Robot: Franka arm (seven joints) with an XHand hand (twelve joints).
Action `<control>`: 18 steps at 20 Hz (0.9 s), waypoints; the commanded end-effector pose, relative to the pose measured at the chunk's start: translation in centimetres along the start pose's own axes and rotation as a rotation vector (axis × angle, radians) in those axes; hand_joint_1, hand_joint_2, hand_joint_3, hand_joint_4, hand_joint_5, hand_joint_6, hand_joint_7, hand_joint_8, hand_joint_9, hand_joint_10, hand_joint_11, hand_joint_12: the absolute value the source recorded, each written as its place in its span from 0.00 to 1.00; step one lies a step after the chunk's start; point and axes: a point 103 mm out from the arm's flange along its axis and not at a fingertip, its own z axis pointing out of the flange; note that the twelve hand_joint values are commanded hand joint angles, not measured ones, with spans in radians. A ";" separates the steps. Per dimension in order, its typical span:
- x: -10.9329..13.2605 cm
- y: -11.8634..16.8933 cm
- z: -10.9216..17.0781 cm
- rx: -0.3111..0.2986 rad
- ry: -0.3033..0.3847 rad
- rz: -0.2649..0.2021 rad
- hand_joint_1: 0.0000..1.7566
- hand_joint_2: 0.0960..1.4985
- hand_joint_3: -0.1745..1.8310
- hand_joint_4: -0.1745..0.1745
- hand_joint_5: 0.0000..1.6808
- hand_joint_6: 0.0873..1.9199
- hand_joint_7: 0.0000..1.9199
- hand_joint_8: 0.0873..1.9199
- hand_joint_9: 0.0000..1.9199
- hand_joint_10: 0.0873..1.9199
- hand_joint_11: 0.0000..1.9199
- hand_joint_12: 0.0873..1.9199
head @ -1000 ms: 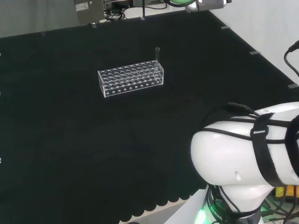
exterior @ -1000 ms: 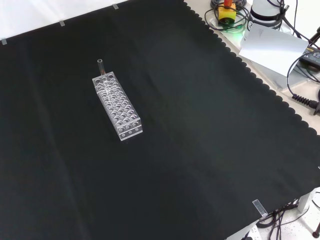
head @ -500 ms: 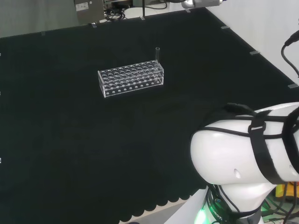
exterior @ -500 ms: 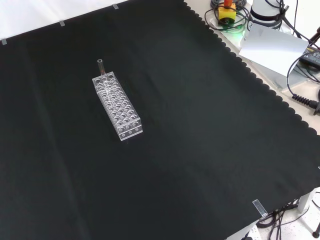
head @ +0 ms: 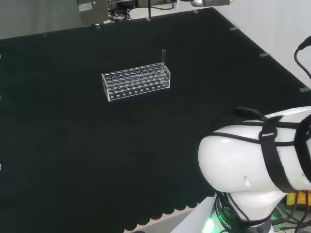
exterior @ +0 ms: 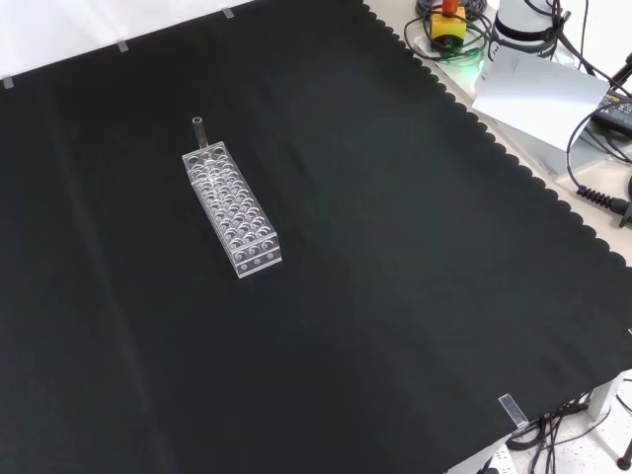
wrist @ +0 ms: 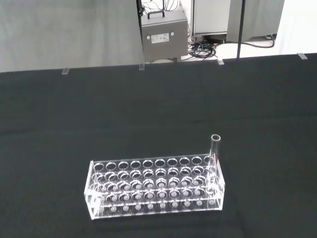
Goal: Pick up the test tube.
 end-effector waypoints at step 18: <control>-3.3 14.6 13.4 0.222 -0.022 0.043 0.36 0.55 0.23 0.28 0.17 0.00 0.13 0.41 0.11 0.47 0.07 0.82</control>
